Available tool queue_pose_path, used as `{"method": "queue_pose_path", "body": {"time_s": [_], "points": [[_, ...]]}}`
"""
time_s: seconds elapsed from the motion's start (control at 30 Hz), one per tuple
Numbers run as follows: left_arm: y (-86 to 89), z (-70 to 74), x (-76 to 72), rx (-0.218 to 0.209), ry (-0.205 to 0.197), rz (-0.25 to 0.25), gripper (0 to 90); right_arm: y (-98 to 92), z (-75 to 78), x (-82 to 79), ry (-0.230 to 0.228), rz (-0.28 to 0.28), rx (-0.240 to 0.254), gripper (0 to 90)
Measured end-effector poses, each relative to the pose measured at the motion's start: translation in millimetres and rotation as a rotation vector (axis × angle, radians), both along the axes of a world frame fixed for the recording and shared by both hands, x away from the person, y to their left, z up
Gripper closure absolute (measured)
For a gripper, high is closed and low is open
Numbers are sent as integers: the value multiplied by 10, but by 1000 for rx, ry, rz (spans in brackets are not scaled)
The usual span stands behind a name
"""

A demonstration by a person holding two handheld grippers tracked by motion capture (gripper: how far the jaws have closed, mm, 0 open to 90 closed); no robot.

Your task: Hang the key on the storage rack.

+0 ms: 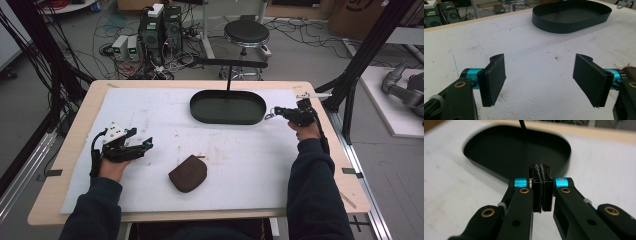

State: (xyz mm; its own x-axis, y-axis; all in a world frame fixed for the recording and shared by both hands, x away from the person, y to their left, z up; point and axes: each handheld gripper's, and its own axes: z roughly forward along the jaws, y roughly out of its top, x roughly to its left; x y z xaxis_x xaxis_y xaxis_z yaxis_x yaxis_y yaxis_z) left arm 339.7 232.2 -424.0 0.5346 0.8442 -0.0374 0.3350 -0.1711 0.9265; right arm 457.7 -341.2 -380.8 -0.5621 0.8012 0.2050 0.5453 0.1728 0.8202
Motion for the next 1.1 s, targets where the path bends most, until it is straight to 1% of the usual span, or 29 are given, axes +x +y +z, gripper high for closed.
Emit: {"method": "queue_pose_path", "body": {"time_s": [0.07, 0.13, 0.17, 0.23, 0.27, 0.33, 0.37, 0.43, 0.5, 0.53, 0.57, 0.63, 0.67, 0.73, 0.77, 0.8, 0.83, 0.87, 0.9, 1.03, 1.1], "points": [[0, -1, 1, 0, 1, 2, 261, 33, 105, 38, -30, 17, 19, 900], [5, -1, 4, 0, 0, 2, 261, 82, 239, 95, -76, 31, 42, 900], [5, -1, 2, -2, 2, 5, 261, 103, 299, 125, -87, 35, 52, 900], [9, -1, 3, -3, 1, 6, 261, 153, 400, 183, -121, 45, 61, 900], [11, -1, 3, -2, 1, 5, 261, 182, 448, 217, -122, 48, 63, 900], [12, -2, 4, -3, 1, 5, 261, 237, 531, 272, -157, 56, 75, 900], [14, -1, 4, -3, 2, 4, 261, 259, 572, 305, -161, 59, 79, 900], [15, 0, 3, -4, 3, 5, 261, 307, 632, 359, -195, 60, 75, 900], [15, -2, 3, -7, 4, 6, 261, 344, 677, 426, -192, 63, 74, 900], [17, -1, 3, -3, 6, 4, 261, 369, 700, 460, -196, 68, 63, 900], [17, -1, 3, -5, 4, 5, 261, 396, 718, 482, -218, 62, 49, 900], [16, -1, 3, -8, 5, 7, 261, 421, 741, 521, -240, 51, 61, 900], [16, -2, 3, -10, 5, 9, 261, 429, 738, 546, -250, 44, 53, 900], [17, -2, 4, -9, 5, 7, 261, 433, 712, 599, -242, 24, 38, 900], [17, -2, 4, -9, 5, 7, 261, 433, 712, 599, -242, 24, 38, 900], [17, -2, 4, -9, 6, 7, 261, 429, 697, 624, -237, 14, 43, 900], [16, -1, 3, -8, 6, 7, 261, 423, 684, 640, -237, 8, 60, 900], [16, -2, 3, -7, 6, 6, 261, 424, 664, 667, -246, 1, 84, 900], [16, -3, 4, -7, 7, 6, 261, 428, 658, 679, -251, 0, 88, 900], [19, -5, 7, -7, 6, 7, 261, 452, 668, 734, -253, -5, 83, 900], [18, -6, 9, -6, 7, 7, 261, 464, 667, 742, -275, -10, 91, 900]]}}
